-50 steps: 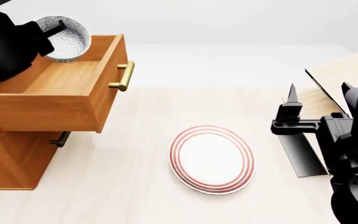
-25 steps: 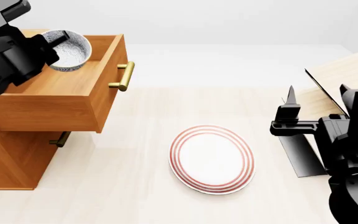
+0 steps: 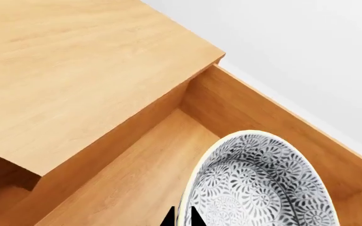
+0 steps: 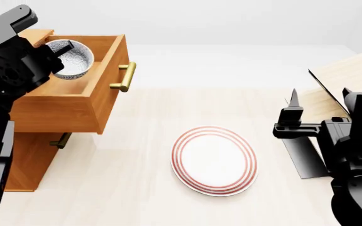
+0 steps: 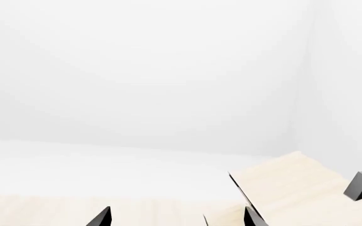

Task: Open the top drawer of the cabinet and put the bowl in it.

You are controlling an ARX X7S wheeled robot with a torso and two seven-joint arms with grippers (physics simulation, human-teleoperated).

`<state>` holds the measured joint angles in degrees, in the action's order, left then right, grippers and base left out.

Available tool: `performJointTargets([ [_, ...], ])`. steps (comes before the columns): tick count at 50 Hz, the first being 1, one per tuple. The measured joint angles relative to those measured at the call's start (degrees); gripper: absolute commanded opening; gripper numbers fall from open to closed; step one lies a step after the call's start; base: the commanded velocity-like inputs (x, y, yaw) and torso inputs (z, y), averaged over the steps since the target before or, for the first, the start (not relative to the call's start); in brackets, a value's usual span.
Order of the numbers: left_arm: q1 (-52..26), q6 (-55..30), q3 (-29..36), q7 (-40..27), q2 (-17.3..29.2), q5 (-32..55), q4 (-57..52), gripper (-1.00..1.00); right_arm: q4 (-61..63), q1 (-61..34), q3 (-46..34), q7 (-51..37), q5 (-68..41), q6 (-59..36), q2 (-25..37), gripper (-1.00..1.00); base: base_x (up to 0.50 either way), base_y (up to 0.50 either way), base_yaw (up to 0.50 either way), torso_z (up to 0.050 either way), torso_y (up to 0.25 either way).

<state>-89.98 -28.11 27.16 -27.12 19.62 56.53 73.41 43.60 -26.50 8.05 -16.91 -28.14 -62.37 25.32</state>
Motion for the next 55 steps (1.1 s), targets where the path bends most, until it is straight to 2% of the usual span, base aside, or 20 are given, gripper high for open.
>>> performJointTargets([
  [3, 0.1, 0.0, -1.1, 0.5, -0.2, -1.3, 0.5, -1.00, -0.1, 0.1, -0.1, 0.0, 0.0, 0.2, 0.0, 1.00, 0.00, 0.00, 0.00, 0.000, 0.000],
  [4, 0.1, 0.0, -1.5, 0.6, -0.3, -1.7, 0.7, 1.00, -0.2, 0.1, -0.1, 0.0, 0.0, 0.2, 0.0, 1.00, 0.00, 0.00, 0.00, 0.000, 0.010],
  [21, -0.9, -1.1, -7.8, 2.7, -1.0, -8.8, 1.1, 1.00, -0.6, 0.3, -0.4, -0.3, -0.1, 0.8, 0.1, 1.00, 0.00, 0.00, 0.00, 0.000, 0.000],
  [26, -0.5, -2.9, -9.0, 1.9, -0.5, -9.4, -2.3, 1.00, -0.5, 0.3, -0.3, -0.4, -0.3, 0.7, 0.1, 1.00, 0.00, 0.00, 0.00, 0.000, 0.000],
  [35, 2.3, -9.3, -10.8, -2.5, 2.3, -7.5, -17.1, 1.00, 0.4, 0.0, 0.3, -0.7, -1.0, -0.2, 0.3, 1.00, 0.00, 0.00, 0.00, 0.000, 0.000],
  [47, 8.2, -18.1, -12.9, -9.2, 7.7, -1.8, -45.8, 1.00, 4.0, -0.6, 2.0, -1.7, -2.7, -2.4, 0.2, 1.00, 0.00, 0.00, 0.00, 0.000, 0.000],
  [55, 15.0, -22.4, -15.9, -12.5, 12.1, 4.9, -65.2, 1.00, 8.4, -0.2, 4.1, -2.4, -4.8, -4.3, 0.2, 1.00, 0.00, 0.00, 0.00, 0.000, 0.000],
])
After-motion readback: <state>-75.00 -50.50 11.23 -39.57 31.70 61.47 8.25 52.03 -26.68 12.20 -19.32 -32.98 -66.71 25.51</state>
